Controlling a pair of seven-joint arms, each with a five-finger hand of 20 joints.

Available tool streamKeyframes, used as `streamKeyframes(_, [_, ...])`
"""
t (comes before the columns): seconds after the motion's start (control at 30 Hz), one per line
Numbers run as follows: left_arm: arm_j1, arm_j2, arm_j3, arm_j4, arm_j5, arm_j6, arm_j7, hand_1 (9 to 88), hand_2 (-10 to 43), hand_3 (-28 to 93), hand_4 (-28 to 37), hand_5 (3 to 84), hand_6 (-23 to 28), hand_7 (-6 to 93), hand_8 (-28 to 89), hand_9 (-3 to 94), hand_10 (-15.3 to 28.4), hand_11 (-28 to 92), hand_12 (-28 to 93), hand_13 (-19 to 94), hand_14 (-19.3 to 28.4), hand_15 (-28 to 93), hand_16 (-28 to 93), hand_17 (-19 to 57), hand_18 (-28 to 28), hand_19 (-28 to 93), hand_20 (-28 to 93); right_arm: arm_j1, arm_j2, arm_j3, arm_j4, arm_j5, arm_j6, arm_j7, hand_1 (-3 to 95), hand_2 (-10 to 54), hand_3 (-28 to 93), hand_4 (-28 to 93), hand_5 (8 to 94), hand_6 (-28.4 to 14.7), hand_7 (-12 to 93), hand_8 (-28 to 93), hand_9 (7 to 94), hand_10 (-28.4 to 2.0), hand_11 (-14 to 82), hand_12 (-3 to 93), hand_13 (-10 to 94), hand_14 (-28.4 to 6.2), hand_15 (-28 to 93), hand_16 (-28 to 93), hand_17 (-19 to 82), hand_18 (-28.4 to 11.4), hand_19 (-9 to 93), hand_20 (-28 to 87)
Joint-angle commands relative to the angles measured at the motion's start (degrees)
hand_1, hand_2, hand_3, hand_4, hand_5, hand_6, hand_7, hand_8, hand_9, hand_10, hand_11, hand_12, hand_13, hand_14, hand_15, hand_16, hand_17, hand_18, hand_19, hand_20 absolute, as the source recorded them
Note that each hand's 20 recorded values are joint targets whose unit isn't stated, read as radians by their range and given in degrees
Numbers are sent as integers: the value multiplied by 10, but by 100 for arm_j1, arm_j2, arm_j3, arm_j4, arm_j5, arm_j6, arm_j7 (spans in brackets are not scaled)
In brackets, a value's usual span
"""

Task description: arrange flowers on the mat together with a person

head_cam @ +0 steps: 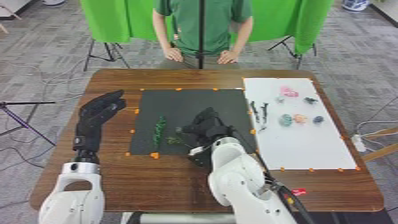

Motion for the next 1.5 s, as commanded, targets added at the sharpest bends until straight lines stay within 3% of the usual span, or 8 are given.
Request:
streamKeyframes(0.03, [17,-25,12,-9,15,-51,-41,265,-87,663,-165,498,32,161,-54,482,132,231,175,375,182,302,47,29,153,183,244,-250,48,139,-166,-705,-131,-309,798,-95,-283,431,716,-11,357,179,937,-54,411,176,937,-7,566,181,564,-183,932,408])
streamKeyframes(0.23, [72,-39,-82,-42,4,-71,-76,266,-87,662,-165,498,32,161,-54,482,132,231,175,375,182,303,47,29,153,183,244,-701,272,458,-768,-1120,-511,-244,761,-95,-283,455,751,-7,350,178,937,-55,416,178,937,-11,569,185,560,-185,932,410])
streamKeyframes(0.33, [77,-54,-108,-55,16,-89,-78,265,-87,663,-164,498,32,161,-54,482,132,232,175,375,182,302,46,29,153,183,244,-971,345,599,-1071,-1173,-911,-201,454,-95,518,-97,774,-7,331,166,937,-60,433,171,937,-14,579,182,561,-192,932,420])
streamKeyframes(0.4, [78,-54,-125,-66,18,-86,-71,265,-87,662,-164,498,32,161,-54,481,132,232,175,374,182,302,47,29,153,183,244,-1118,335,674,-1198,-1192,-1068,-155,392,-95,609,-142,783,-7,328,92,937,-62,438,168,937,-17,584,180,562,-195,932,427])
streamKeyframes(0.5, [76,-65,-137,-64,15,-98,-68,266,-86,661,-165,498,32,161,-54,481,132,232,175,375,182,303,47,29,153,183,244,-1191,352,773,-1284,-1078,-1274,-101,349,-85,638,-135,809,-7,310,-68,937,-63,444,167,937,-20,588,181,562,-198,932,433])
streamKeyframes(0.7, [72,-96,-114,-53,14,-121,-68,266,-85,660,-164,498,32,161,-53,482,132,231,174,375,182,303,47,29,153,183,244,-1126,313,840,-1214,-711,-1808,72,295,132,612,-135,838,-9,192,-76,937,-72,478,165,937,-33,617,180,569,-210,932,461])
streamKeyframes(0.83, [72,-116,-116,-46,8,-135,-66,264,-84,660,-165,498,32,160,-54,482,132,231,175,375,181,303,47,29,153,183,244,-1086,283,798,-1093,-678,-2024,94,303,203,634,-100,821,-11,146,-74,937,-74,487,164,937,-37,624,183,569,-214,932,475])
streamKeyframes(1.5, [51,-137,-98,-16,9,-164,-67,263,-78,661,-165,498,33,158,-52,481,132,231,174,373,182,301,48,27,153,181,244,-964,290,492,-970,-445,-2069,-51,291,208,651,-81,819,-14,139,-71,937,-78,492,164,937,-42,629,188,563,-216,932,477])
